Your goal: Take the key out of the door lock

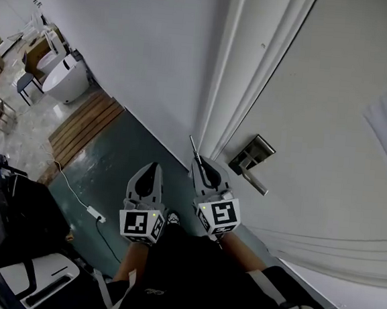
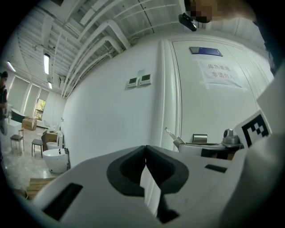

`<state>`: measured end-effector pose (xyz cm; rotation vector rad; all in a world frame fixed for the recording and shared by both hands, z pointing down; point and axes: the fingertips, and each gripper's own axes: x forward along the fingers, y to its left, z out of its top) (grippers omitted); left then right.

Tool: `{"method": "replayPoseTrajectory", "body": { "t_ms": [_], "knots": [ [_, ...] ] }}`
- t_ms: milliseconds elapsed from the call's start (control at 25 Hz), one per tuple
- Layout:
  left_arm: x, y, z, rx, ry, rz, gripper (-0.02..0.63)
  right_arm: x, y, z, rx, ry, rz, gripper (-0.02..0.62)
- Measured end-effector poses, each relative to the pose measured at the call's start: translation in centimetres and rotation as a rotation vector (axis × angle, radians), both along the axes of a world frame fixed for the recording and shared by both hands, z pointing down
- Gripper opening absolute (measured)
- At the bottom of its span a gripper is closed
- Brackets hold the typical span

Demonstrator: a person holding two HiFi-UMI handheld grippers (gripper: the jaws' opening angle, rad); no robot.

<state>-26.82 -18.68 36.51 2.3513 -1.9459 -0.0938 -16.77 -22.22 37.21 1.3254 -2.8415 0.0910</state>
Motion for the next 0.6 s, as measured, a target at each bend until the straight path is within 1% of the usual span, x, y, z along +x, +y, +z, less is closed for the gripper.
{"method": "replayPoseTrajectory", "body": {
  "t_ms": [240,360,600],
  "knots": [
    [1.1,0.2,-1.9,0.046,-0.006,0.026,0.023,1.1,0.2,-1.9,0.051,-0.008,0.038,0.031],
    [1.3,0.3,-2.0,0.051,-0.012,0.035,0.023,1.3,0.4,-2.1,0.059,-0.017,0.042,0.031],
    [2.0,0.6,-1.9,0.05,-0.002,0.049,0.023,1.6,0.9,-2.2,0.059,-0.021,0.048,0.031]
  ]
}}
